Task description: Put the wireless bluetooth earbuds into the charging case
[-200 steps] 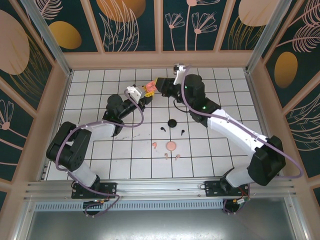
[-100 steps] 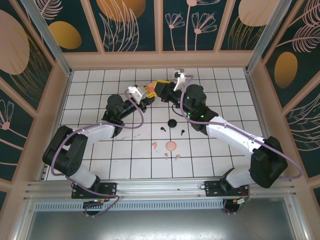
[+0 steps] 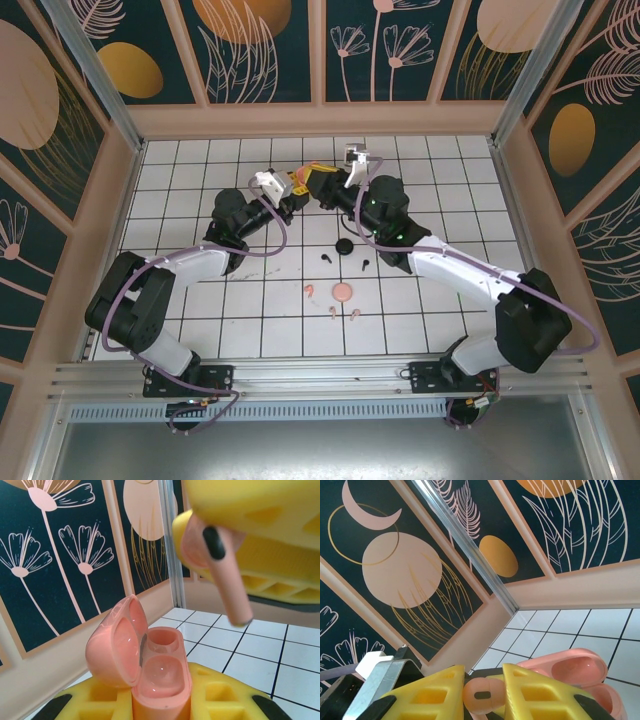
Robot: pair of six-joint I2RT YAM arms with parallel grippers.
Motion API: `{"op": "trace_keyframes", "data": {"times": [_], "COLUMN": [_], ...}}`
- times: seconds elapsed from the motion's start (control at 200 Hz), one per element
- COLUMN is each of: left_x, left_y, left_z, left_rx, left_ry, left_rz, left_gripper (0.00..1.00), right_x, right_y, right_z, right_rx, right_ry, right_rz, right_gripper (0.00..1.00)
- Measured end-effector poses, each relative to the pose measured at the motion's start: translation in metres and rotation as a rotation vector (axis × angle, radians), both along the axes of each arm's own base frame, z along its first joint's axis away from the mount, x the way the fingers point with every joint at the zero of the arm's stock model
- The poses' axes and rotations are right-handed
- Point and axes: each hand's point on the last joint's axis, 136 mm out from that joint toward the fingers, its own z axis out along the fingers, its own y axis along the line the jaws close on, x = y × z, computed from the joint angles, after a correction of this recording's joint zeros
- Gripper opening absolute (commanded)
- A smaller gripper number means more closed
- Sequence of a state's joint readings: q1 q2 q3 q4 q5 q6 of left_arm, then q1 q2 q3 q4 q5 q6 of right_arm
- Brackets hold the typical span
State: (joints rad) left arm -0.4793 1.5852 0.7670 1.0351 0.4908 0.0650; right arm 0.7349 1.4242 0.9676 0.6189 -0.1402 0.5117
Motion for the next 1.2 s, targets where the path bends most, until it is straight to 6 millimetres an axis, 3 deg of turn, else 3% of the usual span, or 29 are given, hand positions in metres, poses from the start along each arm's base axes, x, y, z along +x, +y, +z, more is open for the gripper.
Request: {"op": "trace_keyframes", "data": {"times": [0.355, 1.201], "left_x": [-0.005, -0.008], "left_y": [-0.001, -0.005], "left_z": [0.009, 0.009], "left_rx": [-0.017, -0.008], "left_ry": [-0.005, 0.010], "left_rz": [-0.021, -0.033], "left_gripper": [0.00, 0.00], "right_x": [0.007, 0.016], "right_y": [0.006, 0.001], "right_z": [-0.016, -0.015], "right_rx": [-0.017, 0.009], "right_ry": [0.024, 0.029], "right_rz": [-0.001, -0.024], "right_gripper": [0.22, 0.21]}}
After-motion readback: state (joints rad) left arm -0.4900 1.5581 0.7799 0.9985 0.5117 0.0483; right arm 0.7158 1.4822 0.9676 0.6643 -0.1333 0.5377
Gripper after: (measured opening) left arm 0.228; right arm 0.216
